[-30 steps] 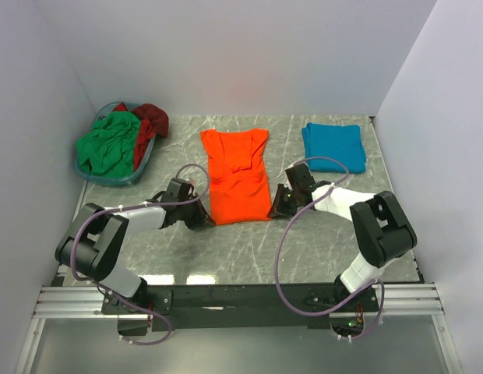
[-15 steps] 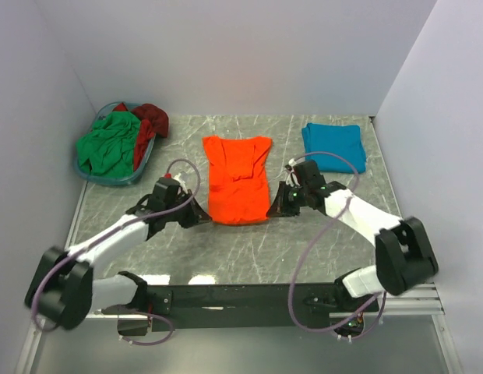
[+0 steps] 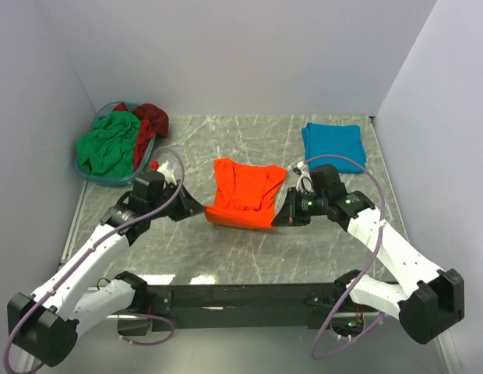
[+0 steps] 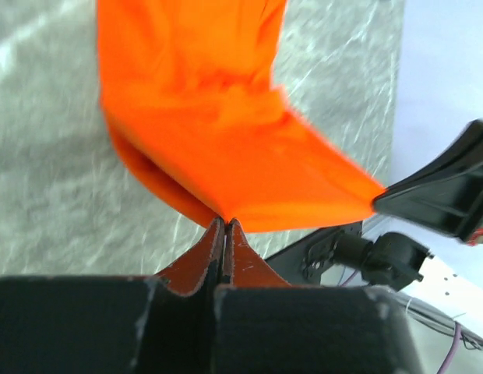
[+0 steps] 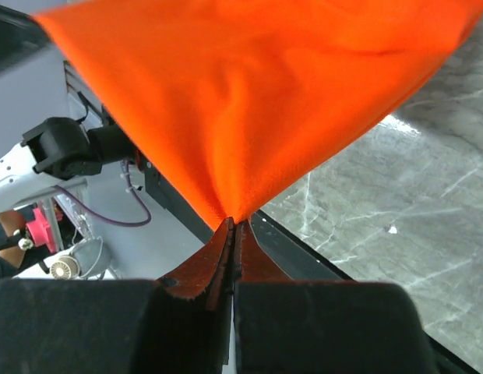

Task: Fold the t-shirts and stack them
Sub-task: Fold the tshirt

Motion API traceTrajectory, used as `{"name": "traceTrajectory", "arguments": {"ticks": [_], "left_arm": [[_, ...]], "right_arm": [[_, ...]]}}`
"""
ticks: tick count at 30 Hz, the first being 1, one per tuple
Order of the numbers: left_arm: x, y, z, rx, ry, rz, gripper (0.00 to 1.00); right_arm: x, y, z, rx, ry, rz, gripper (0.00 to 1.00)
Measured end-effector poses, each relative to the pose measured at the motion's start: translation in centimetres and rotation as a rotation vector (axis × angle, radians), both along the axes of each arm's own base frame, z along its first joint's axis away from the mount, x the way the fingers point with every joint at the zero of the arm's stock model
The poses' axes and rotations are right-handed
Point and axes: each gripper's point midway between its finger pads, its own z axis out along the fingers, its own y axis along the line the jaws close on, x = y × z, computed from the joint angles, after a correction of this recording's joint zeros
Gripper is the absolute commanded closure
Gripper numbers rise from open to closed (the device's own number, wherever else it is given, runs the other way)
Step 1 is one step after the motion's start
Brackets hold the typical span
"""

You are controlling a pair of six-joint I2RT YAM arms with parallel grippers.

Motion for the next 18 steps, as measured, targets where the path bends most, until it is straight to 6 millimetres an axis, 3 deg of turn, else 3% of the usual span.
{"name": "traceTrajectory", "arguments": {"ticks": [4,8,18], "left_arm": [[2.0,-0.5,2.1,0.009,-0.048,0.006,1.00],[4.7,-1.5,2.3,0.030,-0.049,0.003,1.00],[13.0,-3.5,3.1,0.042,-0.077,0.018,1.00]], "right_arm": [[0.5,-0.1,0.1,-0.018,-0.003,-0.014,1.00],[1.9,-0.3,0.2,-0.038,-0.009,-0.050,1.00],[8.1,-1.8,1.8,-0.040,-0.049,-0.185,1.00]]}}
